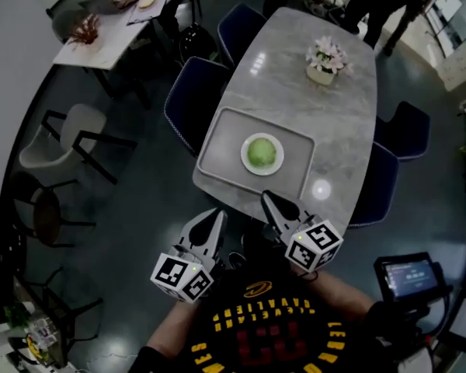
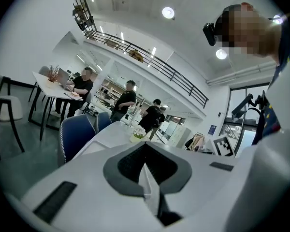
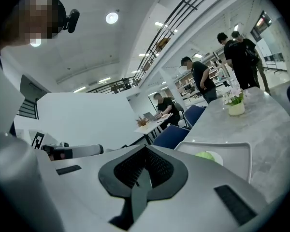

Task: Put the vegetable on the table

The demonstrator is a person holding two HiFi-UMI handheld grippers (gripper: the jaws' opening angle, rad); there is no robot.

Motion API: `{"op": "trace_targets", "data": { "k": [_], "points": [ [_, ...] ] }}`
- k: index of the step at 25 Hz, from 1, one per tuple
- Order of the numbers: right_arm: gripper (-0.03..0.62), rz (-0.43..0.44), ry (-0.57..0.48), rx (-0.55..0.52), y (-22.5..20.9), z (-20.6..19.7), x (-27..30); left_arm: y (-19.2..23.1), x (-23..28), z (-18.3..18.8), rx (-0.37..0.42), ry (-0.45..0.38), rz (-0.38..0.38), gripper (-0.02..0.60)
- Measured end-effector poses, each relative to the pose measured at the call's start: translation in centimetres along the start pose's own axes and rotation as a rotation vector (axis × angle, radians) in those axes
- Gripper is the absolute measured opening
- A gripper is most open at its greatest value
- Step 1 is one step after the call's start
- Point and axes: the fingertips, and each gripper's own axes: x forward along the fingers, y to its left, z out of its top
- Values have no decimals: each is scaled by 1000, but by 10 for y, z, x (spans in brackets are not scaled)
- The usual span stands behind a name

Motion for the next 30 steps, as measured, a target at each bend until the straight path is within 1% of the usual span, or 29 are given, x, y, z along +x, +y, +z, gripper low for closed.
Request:
{"op": "trace_targets", "data": {
  "k": [3, 6, 8, 10, 12, 14, 16, 20, 23, 26, 28, 30],
  "points": [
    [4, -3, 0, 27, -25, 14, 19, 11, 36, 4, -20, 42, -17, 0],
    [5, -33, 19, 47, -66, 34, 30, 23, 82, 6, -50, 88, -27, 1],
    [5, -53, 31, 65, -93, 47, 32, 29, 111, 6, -38, 125, -12, 0],
    [5, -70, 39, 83, -111, 49, 30, 36, 128, 2, -32, 157, 4, 2],
    [5, -89, 41, 99, -123, 46, 28, 45, 140, -1, -58, 167, 4, 2],
    [5, -117, 41, 120, -134, 41, 26, 54, 151, -2, -105, 178, -6, 0],
    [5, -150, 48, 147, -144, 35, 25, 61, 160, -5, -139, 210, -21, 2],
    [5, -220, 61, 196, -158, 24, 25, 78, 175, -11, -155, 295, -36, 2],
    [5, -267, 65, 262, -168, 14, 28, 92, 185, -22, -150, 384, -42, 3],
    [5, -300, 67, 350, -188, -7, 31, 105, 202, -45, -152, 472, -46, 20],
    [5, -315, 63, 401, -204, -21, 35, 119, 214, -63, -178, 517, -35, 42],
    [6, -341, 58, 414, -213, -28, 38, 132, 219, -74, -204, 553, -20, 58]
  ]
}}
